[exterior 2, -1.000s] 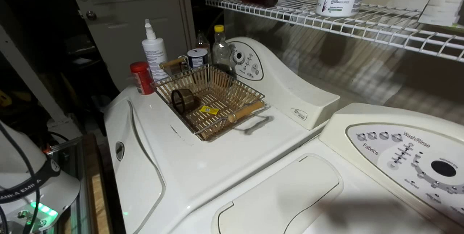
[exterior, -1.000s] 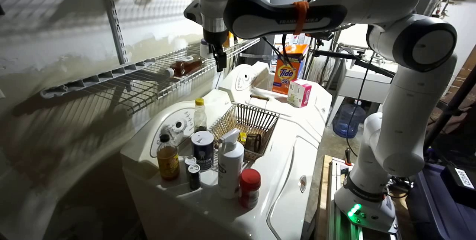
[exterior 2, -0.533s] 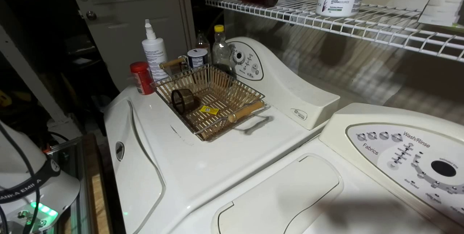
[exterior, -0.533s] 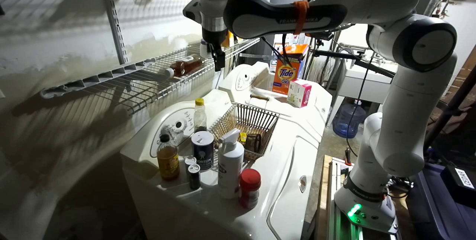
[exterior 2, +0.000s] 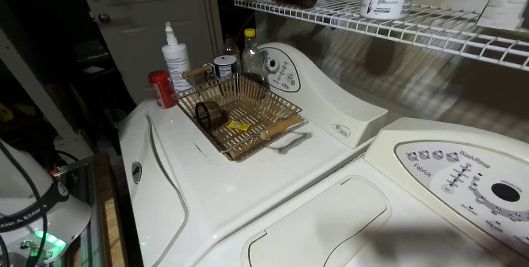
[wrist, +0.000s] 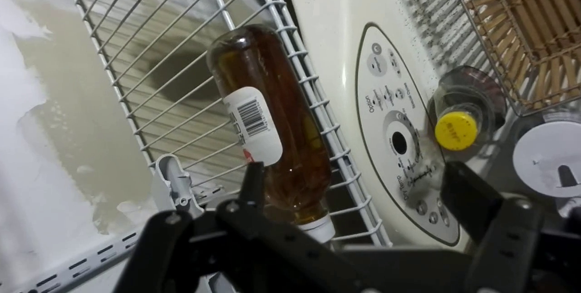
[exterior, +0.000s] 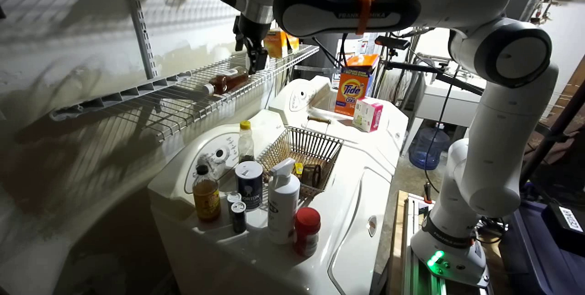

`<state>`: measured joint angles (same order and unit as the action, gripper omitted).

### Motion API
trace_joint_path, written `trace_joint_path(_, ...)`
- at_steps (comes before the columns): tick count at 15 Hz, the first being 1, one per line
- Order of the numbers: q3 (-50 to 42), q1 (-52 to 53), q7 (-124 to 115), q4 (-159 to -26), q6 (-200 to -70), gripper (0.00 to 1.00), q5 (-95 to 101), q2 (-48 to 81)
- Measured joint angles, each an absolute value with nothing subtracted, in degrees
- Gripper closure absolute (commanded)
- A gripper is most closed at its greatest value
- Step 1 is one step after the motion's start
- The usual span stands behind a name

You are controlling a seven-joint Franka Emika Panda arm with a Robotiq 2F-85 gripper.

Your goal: Put the bottle bottom first on the rack

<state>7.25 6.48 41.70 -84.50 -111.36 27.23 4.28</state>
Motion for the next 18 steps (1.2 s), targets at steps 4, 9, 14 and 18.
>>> trace_joint_path(4,6.4,5.6,48.8,-81.3,-111.3,0.00,25.2,8.2)
trace_joint_path(9,6.3,5.3,54.9,-75.7,-111.3,0.00,21.2,13.4)
trace_joint_path(14,6.3,5.3,59.3,-70.7,-109.1,0.00,18.7,17.1)
trace_joint_path(18,6.4,5.4,59.3,-67.2,-108.2,0.00,18.7,20.2)
